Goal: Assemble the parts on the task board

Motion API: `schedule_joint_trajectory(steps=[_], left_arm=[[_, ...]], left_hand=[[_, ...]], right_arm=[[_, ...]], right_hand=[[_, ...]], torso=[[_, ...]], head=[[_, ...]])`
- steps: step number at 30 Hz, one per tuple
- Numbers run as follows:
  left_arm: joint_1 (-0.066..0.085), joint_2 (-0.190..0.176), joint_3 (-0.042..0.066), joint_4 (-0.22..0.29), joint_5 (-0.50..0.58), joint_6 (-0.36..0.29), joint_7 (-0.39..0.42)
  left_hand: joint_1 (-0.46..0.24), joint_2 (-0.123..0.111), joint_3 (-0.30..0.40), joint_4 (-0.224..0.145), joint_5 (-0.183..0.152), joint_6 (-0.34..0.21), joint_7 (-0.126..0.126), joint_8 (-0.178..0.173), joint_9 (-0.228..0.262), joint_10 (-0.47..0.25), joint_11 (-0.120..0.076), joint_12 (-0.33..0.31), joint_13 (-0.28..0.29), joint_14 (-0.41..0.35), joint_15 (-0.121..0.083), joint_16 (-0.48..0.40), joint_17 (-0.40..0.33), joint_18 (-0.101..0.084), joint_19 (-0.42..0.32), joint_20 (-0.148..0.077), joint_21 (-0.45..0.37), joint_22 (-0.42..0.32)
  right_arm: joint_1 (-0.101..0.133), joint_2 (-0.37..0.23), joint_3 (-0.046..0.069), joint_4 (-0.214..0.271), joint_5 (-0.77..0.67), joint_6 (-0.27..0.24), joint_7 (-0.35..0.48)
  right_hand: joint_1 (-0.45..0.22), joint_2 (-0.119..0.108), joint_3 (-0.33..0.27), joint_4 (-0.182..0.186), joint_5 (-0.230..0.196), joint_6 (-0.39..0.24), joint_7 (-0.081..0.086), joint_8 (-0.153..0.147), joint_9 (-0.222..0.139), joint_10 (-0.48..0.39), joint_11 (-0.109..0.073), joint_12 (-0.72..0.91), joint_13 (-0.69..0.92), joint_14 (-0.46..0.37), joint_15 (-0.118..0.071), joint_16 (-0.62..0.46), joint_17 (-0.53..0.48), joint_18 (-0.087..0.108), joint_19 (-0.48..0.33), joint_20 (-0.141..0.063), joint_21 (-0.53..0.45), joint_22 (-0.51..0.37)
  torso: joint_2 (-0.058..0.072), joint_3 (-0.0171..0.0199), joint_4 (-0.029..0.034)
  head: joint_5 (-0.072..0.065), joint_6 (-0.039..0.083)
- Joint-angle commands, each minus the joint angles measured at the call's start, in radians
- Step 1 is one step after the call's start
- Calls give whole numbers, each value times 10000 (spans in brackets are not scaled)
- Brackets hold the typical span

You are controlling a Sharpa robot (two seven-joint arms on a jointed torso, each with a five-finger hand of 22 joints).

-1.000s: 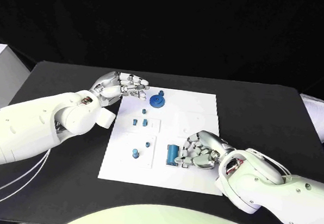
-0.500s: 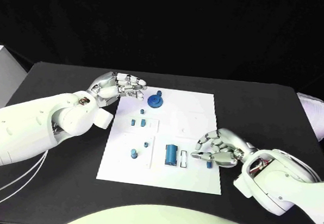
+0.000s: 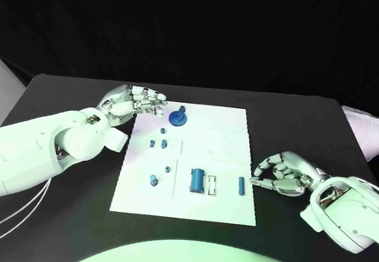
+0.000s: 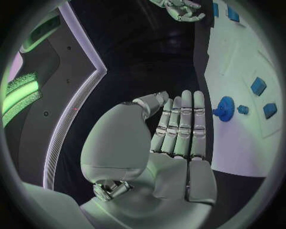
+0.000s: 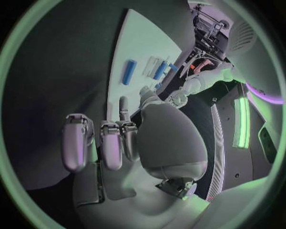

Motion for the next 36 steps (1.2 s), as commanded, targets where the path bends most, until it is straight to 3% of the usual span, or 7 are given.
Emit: schedule_joint_trajectory(steps=[1, 11, 26, 36], left_arm=[[-10, 0, 5, 40, 24, 89, 135], [-51, 13, 5, 70, 24, 114, 138], [-85, 0, 5, 99, 34, 104, 167], [-105, -48, 5, 96, 39, 106, 156]], left_hand=[[13, 80, 29, 18, 22, -25, 11, 48, 14, -77, 3, 56, 1, -64, 34, 66, 10, 114, 44, -10, -76, -14], [13, 80, 29, 18, 22, -25, 11, 48, 14, -77, 3, 56, 1, -64, 34, 66, 10, 114, 44, -10, -76, -14], [13, 80, 29, 18, 22, -25, 11, 48, 14, -77, 3, 56, 1, -64, 34, 66, 10, 114, 44, -10, -76, -14], [-8, 93, 32, 38, 24, -32, 10, 61, 17, -81, 4, 63, 1, -64, 37, 68, 10, 113, 46, -8, -85, -20]], right_arm=[[-85, -19, -9, 183, -1003, 437, -504], [-276, 266, -22, 186, -1492, 689, -1159], [-533, 961, -26, -226, -2174, 330, -2232], [-677, 1375, -28, -373, -2832, 227, -2673]], right_hand=[[-259, 15, -121, 13, 74, 147, -16, -99, -102, 794, 49, -60, 2365, 1025, 21, -25, 2497, 47, 745, 45, -51, 2162], [-750, 19, -268, 23, 177, 368, -74, -154, -253, 814, 1, -41, 2379, 1034, -21, -6, 2529, 27, 766, 18, 76, 2190], [-792, 20, -272, 9, 210, 467, -104, -130, -275, 816, -21, -39, 2381, 1034, -34, -5, 2531, 29, 766, 8, 66, 2188], [118, -189, -63, -67, -35, 594, -139, -178, -453, 820, -62, -43, 2382, 1035, -78, -4, 2533, 21, 775, -41, 105, 2197]], torso=[[11, 8, 8], [3, 1, 20], [21, -2, 34], [6, -8, 17]], head=[[-56, 1], [-39, 1], [-22, 1], [14, 1]])
